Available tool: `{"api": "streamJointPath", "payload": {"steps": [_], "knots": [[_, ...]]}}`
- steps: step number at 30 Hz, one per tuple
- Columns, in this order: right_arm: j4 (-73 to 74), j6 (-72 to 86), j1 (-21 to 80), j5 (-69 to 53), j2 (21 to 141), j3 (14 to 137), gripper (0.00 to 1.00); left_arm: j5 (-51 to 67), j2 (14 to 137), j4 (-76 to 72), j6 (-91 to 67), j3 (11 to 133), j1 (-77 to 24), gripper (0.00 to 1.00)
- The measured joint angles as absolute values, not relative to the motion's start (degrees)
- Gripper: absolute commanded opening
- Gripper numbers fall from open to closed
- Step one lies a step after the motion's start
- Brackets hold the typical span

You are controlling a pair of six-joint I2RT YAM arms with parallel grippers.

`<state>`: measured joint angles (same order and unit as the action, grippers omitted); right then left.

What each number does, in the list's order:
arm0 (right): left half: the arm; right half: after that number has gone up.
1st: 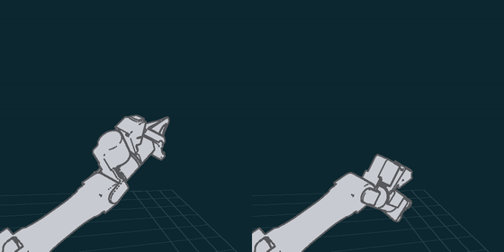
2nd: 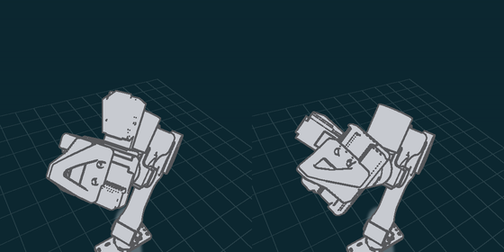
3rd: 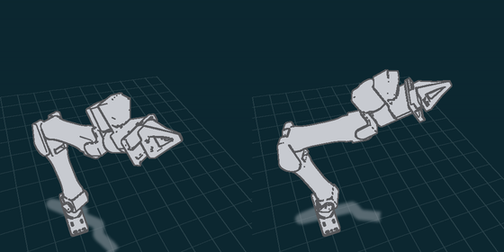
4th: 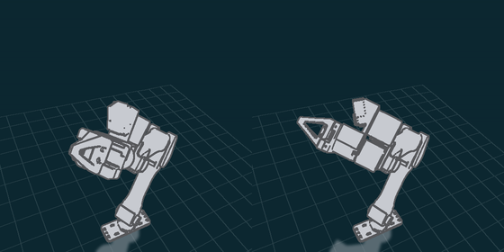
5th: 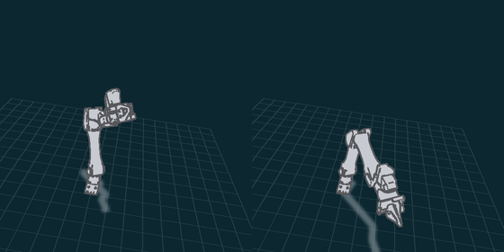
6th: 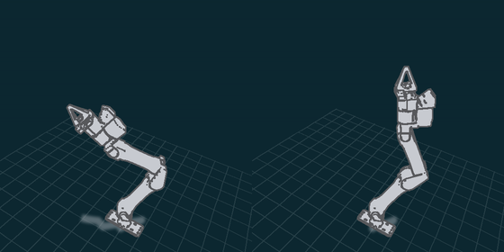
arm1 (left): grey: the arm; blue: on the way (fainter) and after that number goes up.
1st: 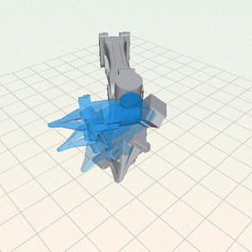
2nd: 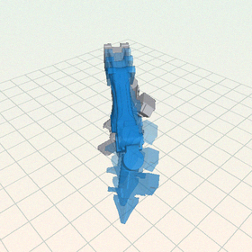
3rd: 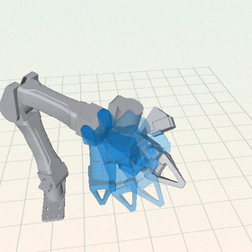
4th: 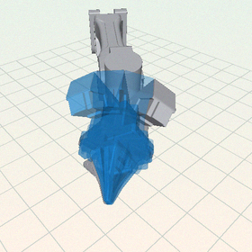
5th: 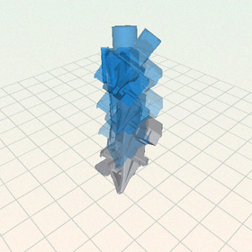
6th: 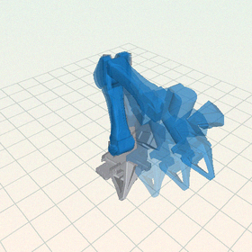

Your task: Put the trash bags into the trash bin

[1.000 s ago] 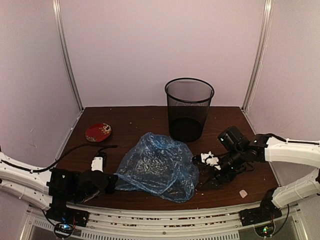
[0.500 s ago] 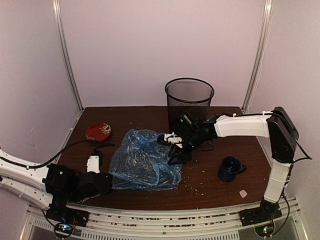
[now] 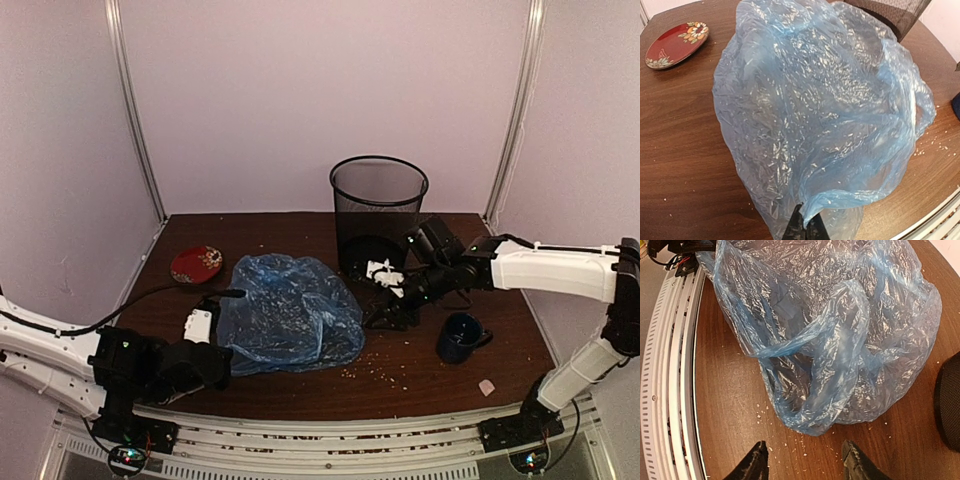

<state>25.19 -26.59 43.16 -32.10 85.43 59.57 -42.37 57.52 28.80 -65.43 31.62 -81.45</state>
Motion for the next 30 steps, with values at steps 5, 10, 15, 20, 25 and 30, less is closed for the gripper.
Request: {"api": "streamJointPath", "payload": {"steps": [5,10,15,20,25,30], "knots": [[23.57,-24.99,44.45,-29.34,86.19,58.57,0.45,-42.04,60.14,27.68,-64.69,31.64,-81.45,0.0],[22.37,-24.43,44.71,-28.08,92.51,62.67,0.42,-41.78,60.36,26.44,-64.55,31.62,-81.45,0.0],[21.56,-23.57,44.75,-26.63,99.13,68.07,0.41,-41.78,60.23,26.06,-64.55,31.62,-81.45,0.0],[20.62,-23.11,44.88,-25.39,102.32,70.54,0.41,-41.78,59.31,25.8,-64.53,31.53,-81.45,0.0],[20.27,-23.33,45.36,-24.95,104.38,72.6,0.41,-41.8,58.46,25.52,-64.53,30.94,-81.45,0.0],[20.58,-23.81,46.28,-24.99,105.71,73.58,0.39,-41.82,57.98,25.47,-64.53,30.48,-81.45,0.0]]}}
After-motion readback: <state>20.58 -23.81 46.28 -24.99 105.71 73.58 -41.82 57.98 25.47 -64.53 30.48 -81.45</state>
